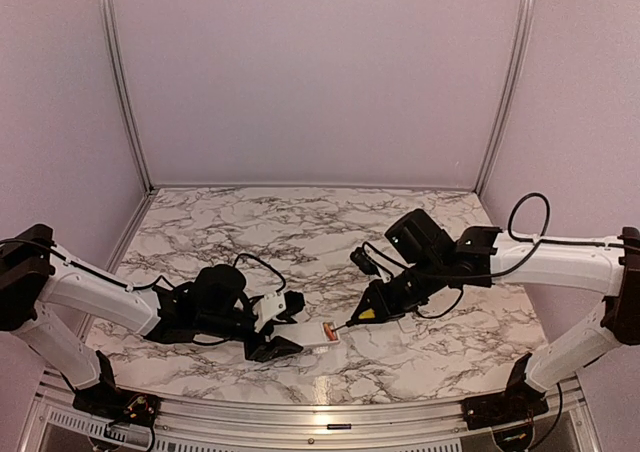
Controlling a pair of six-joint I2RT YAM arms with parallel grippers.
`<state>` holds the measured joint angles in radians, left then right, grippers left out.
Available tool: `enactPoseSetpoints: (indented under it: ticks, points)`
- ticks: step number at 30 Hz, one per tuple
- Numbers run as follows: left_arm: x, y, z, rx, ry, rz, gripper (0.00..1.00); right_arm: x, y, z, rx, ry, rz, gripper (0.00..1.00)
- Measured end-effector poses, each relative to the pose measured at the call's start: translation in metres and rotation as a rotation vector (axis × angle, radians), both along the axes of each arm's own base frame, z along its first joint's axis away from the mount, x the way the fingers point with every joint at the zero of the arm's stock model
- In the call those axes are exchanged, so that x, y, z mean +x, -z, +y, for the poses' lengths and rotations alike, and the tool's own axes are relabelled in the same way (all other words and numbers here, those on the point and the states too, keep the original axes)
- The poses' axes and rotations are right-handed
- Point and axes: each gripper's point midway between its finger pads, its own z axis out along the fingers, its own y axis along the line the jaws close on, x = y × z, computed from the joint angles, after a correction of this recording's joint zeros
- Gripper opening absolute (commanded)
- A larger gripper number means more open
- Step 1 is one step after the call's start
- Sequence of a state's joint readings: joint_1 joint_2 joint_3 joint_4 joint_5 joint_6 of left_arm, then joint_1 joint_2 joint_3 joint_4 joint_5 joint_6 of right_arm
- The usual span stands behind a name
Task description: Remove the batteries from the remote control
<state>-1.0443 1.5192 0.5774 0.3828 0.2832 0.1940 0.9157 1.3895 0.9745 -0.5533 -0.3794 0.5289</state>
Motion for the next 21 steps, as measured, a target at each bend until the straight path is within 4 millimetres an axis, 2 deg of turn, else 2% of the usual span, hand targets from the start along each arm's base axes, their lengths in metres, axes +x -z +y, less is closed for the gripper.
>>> enactPoseSetpoints:
  ticks: [8, 21]
  points:
    - [-0.008, 0.011, 0.003, 0.025, 0.008, 0.075, 0.00, -0.007, 0.017, 0.000, 0.059, 0.004, 0.059, 0.00]
    - [-0.017, 0.008, -0.003, -0.029, -0.001, 0.207, 0.00, -0.017, 0.015, -0.001, 0.158, 0.012, 0.139, 0.00]
